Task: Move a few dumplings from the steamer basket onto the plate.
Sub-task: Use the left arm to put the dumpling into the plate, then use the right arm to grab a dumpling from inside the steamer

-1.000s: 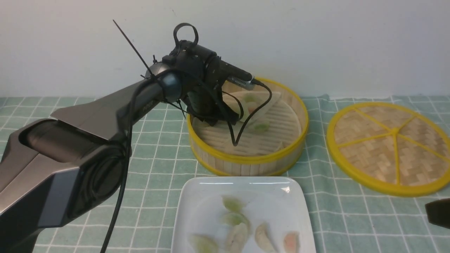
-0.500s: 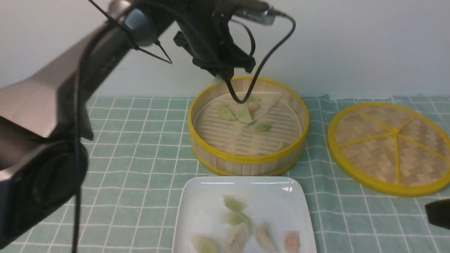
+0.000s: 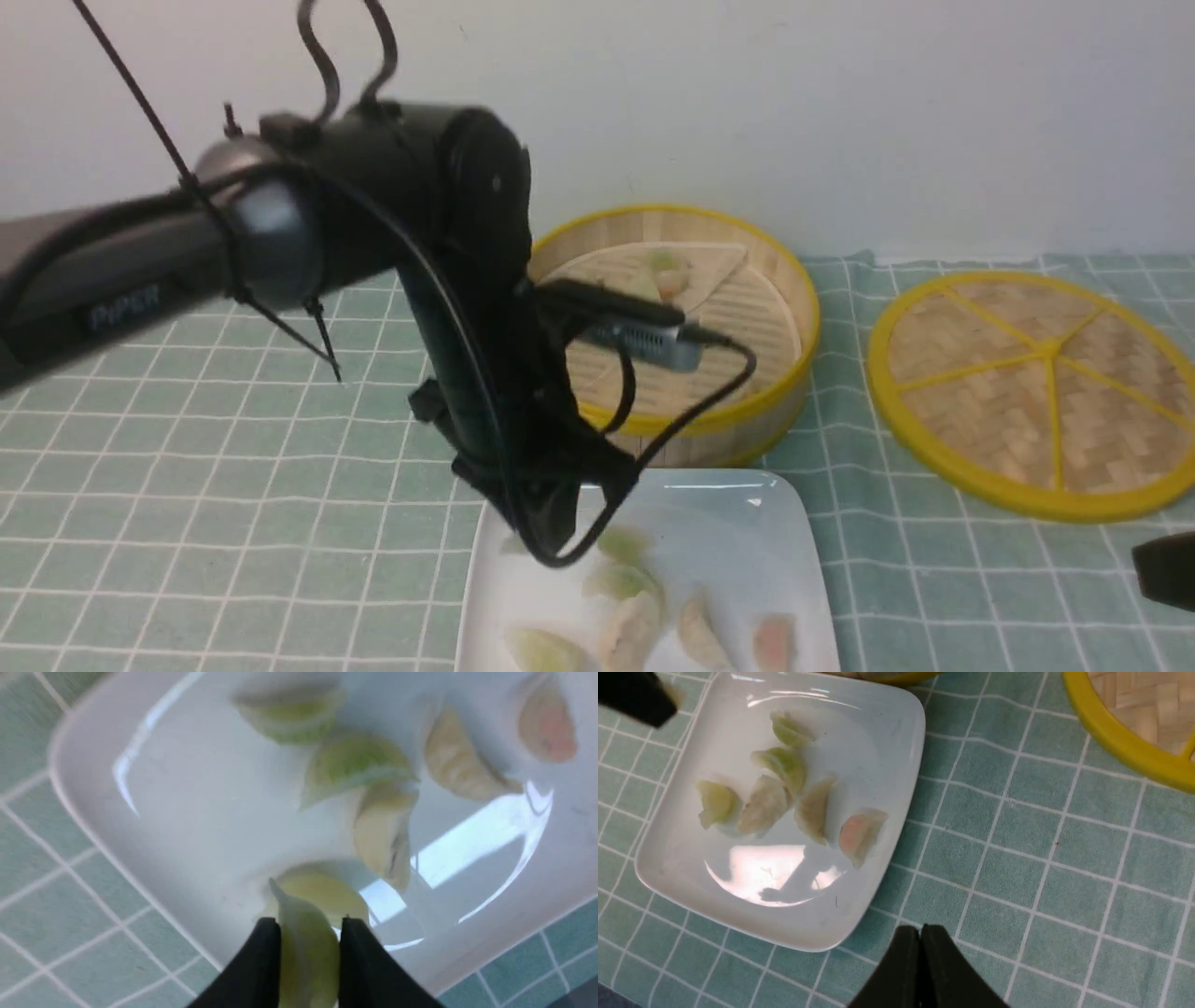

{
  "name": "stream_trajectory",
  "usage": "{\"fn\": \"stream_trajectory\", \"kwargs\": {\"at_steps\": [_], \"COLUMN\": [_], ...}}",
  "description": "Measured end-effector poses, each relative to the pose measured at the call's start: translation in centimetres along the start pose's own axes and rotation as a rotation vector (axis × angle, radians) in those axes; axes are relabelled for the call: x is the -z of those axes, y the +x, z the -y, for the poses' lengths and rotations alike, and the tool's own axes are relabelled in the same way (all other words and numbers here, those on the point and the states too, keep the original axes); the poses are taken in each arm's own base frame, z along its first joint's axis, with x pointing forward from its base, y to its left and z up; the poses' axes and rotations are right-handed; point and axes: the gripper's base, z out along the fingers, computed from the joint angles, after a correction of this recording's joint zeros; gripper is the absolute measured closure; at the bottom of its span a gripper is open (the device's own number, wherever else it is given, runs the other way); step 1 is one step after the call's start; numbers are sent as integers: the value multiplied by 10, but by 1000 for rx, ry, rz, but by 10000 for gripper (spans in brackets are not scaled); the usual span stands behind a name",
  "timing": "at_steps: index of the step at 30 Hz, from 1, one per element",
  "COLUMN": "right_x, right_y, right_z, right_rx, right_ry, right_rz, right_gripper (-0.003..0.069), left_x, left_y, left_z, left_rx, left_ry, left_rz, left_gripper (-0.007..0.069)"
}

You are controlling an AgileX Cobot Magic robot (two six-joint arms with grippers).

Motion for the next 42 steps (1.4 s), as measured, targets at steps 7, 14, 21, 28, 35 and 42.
{"fn": "stream_trajectory", "kwargs": {"at_steps": [7,14,21,28,35,42], "right_x": [0,0,-6,-55,-120,-206], "right_y": [0,-6,-65,-132,-185,-223], "right_z": [0,-2,0,-10,-31,-36], "right_rx": [3,22,107,235,362,467], "right_ry": [2,-32,-62,-115,-134,-113], "right_rz": [-3,-38,-58,-130,-151,-137], "right_gripper": [673,673,673,666,561,271], "left_x": [-37,-37,1,101,160,167], "left_y": [-5,-8,-1,43,116,196], "left_z": [-8,-8,-4,13,27,29], "left_rx": [29,29,-24,-56,-71,-18], "left_ry": [-4,-4,-55,-125,-115,-93], "left_rz": [8,24,1,257,442,555], "left_gripper": [482,238,328,621,631,631]}}
